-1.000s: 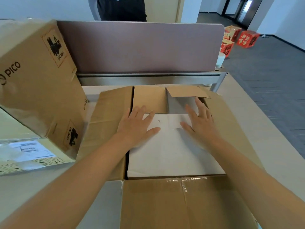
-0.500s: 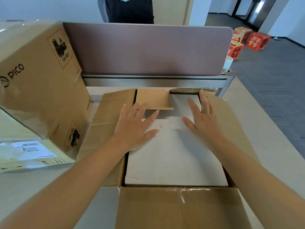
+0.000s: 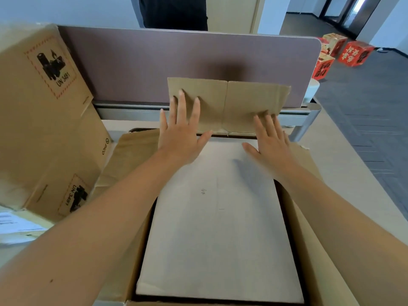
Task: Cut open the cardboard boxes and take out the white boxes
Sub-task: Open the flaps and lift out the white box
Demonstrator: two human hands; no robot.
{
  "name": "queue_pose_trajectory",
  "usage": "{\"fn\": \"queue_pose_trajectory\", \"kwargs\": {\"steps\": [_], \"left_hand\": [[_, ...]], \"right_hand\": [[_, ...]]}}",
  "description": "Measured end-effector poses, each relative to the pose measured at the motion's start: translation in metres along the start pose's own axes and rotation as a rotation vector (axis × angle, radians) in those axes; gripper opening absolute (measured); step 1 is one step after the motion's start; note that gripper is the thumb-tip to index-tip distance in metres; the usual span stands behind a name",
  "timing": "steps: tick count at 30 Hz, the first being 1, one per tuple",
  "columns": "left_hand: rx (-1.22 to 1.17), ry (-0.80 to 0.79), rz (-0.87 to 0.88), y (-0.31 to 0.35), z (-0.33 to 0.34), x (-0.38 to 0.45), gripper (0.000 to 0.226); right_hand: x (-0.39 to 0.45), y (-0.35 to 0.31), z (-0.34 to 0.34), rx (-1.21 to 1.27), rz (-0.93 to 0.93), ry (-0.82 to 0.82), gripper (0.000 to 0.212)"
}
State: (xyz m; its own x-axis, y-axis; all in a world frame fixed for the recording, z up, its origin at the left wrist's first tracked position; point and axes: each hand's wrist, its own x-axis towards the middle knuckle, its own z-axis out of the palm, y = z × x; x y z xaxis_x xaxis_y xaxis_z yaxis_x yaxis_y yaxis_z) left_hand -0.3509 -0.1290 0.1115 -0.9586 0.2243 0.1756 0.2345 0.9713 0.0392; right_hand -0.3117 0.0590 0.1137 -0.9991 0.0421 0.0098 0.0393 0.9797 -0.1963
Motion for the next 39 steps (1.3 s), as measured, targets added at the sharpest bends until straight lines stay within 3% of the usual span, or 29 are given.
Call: {"fn": "queue_pose_trajectory", "kwargs": {"steps": [5,17,23,31,39], "left_hand": [[-0.040,-0.249,0.007,-0.002,0.026,0.005,0.073],[0.011,-0.217,0.045,-0.019,0.026,-0.021,0.069],[-0.085,-0.320,-0.020,-0.013,0.014,-0.046,0.076],[-0.417,-0.341,-0.166,-0.009,-0.007,-0.109,0.083],[-0.472,-0.302,-0.338,-0.015,-0.009,-0.123,0.074]], "right_hand": [[0.016,0.007,0.017,0.001,0.014,-0.116,0.065],[-0.001,-0.004,0.025,-0.192,-0.057,-0.068,0.063],[-0.038,-0.023,0.025,-0.026,-0.054,-0.147,0.063],[-0.101,-0.031,0.021,0.322,0.173,-0.212,0.071],[-0.115,-0.037,0.013,0.473,0.458,-0.231,0.067]]}}
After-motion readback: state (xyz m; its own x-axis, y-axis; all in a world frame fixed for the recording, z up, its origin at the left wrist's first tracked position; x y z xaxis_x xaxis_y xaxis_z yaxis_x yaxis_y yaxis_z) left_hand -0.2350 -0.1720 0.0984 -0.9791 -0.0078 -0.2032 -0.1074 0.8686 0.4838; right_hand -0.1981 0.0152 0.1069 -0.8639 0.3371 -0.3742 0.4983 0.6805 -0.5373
